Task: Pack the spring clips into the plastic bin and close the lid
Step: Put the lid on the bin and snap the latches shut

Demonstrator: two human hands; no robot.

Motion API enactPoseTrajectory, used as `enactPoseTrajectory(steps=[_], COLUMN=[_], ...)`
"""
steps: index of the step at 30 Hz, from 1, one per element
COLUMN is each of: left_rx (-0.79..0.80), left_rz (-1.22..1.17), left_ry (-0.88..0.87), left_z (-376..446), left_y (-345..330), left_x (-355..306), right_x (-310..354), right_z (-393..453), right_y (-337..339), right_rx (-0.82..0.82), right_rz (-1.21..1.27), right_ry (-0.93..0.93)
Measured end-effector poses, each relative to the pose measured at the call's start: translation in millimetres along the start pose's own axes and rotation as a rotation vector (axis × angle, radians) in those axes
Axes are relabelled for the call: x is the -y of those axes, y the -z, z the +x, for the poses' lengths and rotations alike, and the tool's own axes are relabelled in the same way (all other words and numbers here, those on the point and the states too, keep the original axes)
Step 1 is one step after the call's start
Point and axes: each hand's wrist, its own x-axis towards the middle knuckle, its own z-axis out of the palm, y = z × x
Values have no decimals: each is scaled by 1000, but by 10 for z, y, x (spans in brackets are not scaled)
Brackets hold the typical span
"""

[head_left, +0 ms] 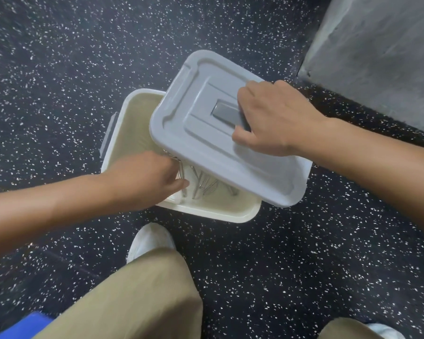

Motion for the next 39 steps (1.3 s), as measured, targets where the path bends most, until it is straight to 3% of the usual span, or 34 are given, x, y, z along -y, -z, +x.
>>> enactPoseTrajectory(steps=[6,11,22,30,34,39], left_rx=[-267,-384,-475,-508,-536,-497], left_rz=[13,-48,-73,-170,-180,-185], left_ry=[-118,-160,-81,-7,32,231], left_z=[-417,-548,-463,-420,-393,-278], left_y=[88,154,202,217,213,201], left_x=[40,67,271,440,467,557], right_x=[250,515,937,988,832,391], right_z=[210,347,396,159,-5,-379], right_y=[10,19,-30,-114,-47,-9], right_rx=[17,29,-2,-75,-113,-115], right_rz=[-28,-76,-141,-43,125,409], right_ry=[32,72,125,93,-13,-393])
